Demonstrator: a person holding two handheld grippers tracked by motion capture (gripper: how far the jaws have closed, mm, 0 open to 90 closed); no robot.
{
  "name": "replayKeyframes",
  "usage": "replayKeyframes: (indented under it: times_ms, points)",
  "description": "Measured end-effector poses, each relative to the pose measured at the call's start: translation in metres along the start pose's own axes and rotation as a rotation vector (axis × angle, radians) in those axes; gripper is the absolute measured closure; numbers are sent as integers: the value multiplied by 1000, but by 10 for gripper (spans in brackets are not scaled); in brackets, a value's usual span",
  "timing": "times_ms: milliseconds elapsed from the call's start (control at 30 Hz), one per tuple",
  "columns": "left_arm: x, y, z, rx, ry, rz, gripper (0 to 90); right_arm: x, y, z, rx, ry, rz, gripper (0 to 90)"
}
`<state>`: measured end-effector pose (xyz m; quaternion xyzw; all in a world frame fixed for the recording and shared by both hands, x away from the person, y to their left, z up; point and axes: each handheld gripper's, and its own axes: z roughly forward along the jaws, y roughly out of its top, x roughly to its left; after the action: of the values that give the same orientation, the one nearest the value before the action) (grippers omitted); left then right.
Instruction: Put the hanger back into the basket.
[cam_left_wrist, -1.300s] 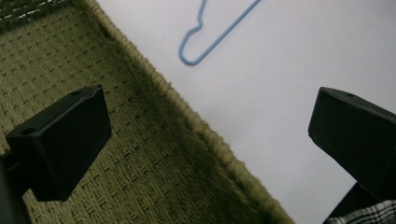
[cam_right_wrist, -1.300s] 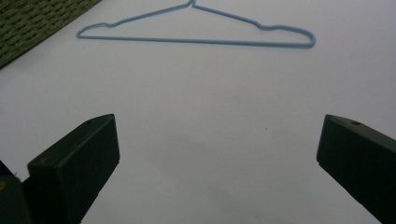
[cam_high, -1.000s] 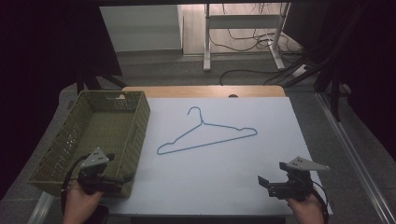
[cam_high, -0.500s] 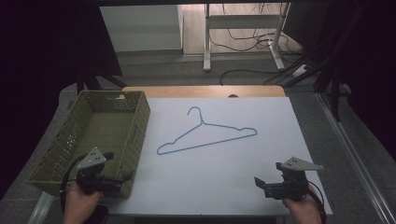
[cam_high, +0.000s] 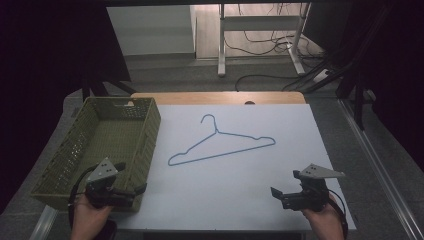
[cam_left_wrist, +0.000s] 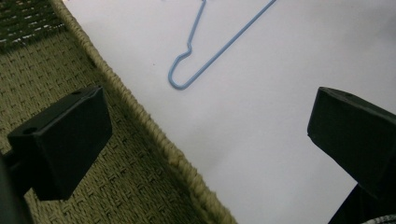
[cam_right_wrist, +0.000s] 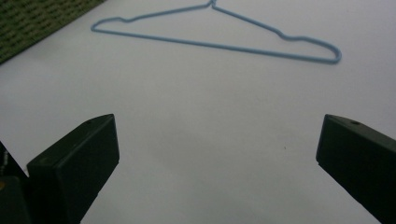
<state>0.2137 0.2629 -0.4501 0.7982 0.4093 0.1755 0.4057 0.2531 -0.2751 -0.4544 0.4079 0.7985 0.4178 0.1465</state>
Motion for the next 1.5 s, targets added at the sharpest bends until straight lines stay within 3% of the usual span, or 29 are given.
replayKeyframes:
  times_ms: [267, 467, 767, 1100, 1300, 1433, 1500]
  points:
    - [-1, 3, 0, -11, 5, 7, 1, 1, 19, 2, -12, 35, 4, 0]
    - [2, 1, -1, -24, -3, -8, 1, 2, 36, 20, 55, 33, -25, 0]
    - [4, 1, 0, -32, -20, -18, 0, 2, 68, 58, 121, 52, -66, 0]
    - [3, 1, -2, -32, -24, -20, 0, -3, 105, 90, 157, 34, -124, 0]
    - [4, -1, -3, -34, -20, -22, 0, -8, 127, 125, 226, 30, -158, 0]
    - [4, -1, -4, -35, -21, -22, 0, -9, 134, 140, 252, 28, -173, 0]
    - [4, -1, -4, -31, -19, -17, 0, -12, 142, 154, 268, 29, -194, 41]
